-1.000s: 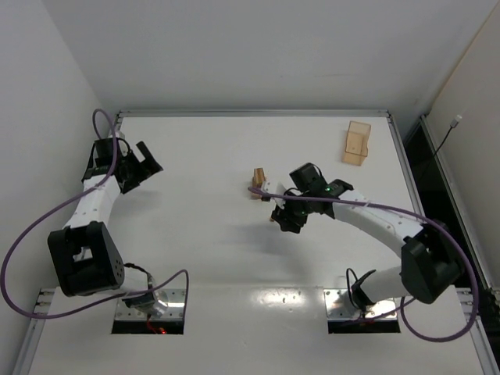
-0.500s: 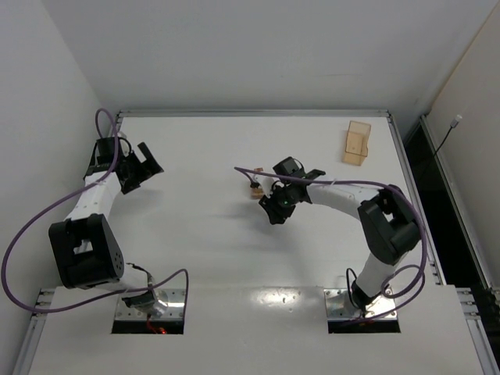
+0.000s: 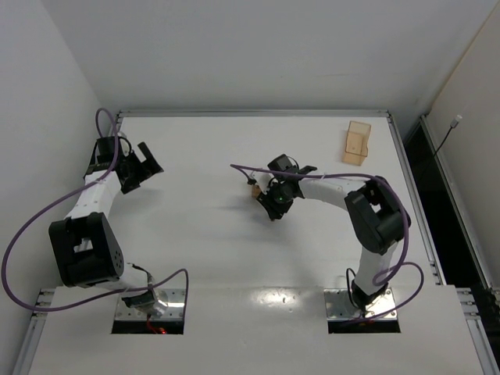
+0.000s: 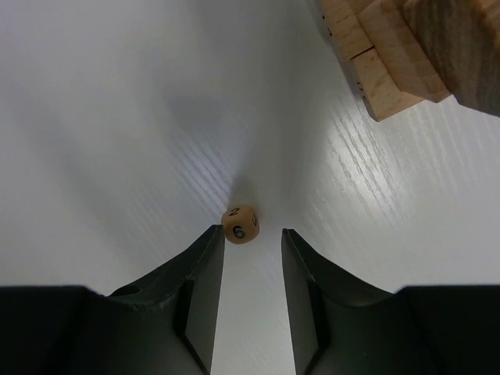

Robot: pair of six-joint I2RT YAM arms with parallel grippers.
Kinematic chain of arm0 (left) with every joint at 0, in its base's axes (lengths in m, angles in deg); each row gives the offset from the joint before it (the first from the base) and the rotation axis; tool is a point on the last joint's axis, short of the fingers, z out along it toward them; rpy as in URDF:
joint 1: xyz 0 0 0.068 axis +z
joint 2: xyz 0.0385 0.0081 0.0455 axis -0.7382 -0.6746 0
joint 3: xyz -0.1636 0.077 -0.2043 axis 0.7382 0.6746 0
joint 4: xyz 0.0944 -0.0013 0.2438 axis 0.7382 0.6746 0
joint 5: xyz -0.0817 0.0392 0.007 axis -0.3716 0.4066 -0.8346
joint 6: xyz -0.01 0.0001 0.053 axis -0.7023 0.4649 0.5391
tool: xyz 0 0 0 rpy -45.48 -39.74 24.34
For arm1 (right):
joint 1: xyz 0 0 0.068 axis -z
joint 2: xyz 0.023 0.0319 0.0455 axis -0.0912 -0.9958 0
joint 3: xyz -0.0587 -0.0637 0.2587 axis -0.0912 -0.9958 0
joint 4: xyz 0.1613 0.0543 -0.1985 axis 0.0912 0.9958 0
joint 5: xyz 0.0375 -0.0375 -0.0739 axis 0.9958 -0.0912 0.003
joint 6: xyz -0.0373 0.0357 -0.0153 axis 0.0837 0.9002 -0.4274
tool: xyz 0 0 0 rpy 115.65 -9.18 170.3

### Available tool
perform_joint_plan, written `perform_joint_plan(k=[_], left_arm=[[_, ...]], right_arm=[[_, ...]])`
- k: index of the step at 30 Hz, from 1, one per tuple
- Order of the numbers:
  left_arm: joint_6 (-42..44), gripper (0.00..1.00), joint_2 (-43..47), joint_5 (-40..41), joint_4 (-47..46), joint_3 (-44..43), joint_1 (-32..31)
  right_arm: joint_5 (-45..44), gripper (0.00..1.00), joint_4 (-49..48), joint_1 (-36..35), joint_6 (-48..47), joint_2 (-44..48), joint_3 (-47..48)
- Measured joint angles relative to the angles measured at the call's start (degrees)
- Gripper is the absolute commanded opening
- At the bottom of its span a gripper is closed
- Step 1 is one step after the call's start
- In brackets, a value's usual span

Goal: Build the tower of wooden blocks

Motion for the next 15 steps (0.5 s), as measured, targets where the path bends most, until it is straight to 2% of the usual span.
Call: perform_joint_plan(k=[15], left_arm=[[0.0,0.99,0.0,0.0,0.0,0.0,0.0]], right_arm=[[-0.8,0.33,1.8,0.0,0.0,-2.4,2.3]])
